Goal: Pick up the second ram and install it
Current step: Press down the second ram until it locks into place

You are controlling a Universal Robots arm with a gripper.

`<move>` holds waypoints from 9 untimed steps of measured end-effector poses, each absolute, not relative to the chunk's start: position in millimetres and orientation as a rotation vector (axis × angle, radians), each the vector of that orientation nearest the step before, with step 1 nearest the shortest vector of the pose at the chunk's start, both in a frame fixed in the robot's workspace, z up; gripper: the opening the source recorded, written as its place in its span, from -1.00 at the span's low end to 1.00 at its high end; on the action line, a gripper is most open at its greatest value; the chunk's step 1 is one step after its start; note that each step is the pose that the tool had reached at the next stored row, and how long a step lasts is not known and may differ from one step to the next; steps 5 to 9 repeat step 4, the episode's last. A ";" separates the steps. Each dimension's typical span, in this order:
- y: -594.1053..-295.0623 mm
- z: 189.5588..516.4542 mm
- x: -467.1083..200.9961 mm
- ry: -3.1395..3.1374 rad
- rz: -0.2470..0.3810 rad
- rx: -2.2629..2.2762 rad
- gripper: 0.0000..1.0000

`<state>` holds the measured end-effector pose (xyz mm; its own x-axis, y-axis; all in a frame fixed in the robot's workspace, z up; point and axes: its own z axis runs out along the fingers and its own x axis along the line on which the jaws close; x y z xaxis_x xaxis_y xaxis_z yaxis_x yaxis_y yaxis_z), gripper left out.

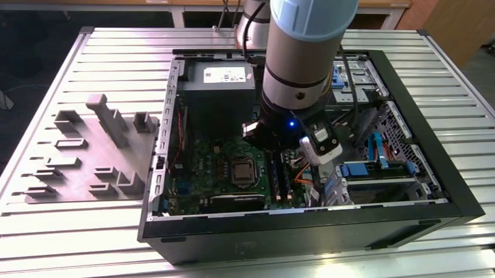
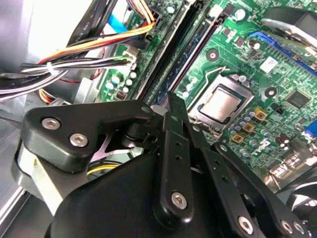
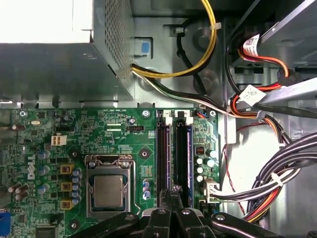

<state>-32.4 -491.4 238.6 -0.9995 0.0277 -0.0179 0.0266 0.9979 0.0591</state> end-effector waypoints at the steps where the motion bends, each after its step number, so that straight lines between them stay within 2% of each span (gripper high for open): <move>1: -491.3 238.9 -32.4 3.121 0.092 0.042 -0.80; 9: -491.4 239.5 -32.4 3.121 0.092 0.042 -0.80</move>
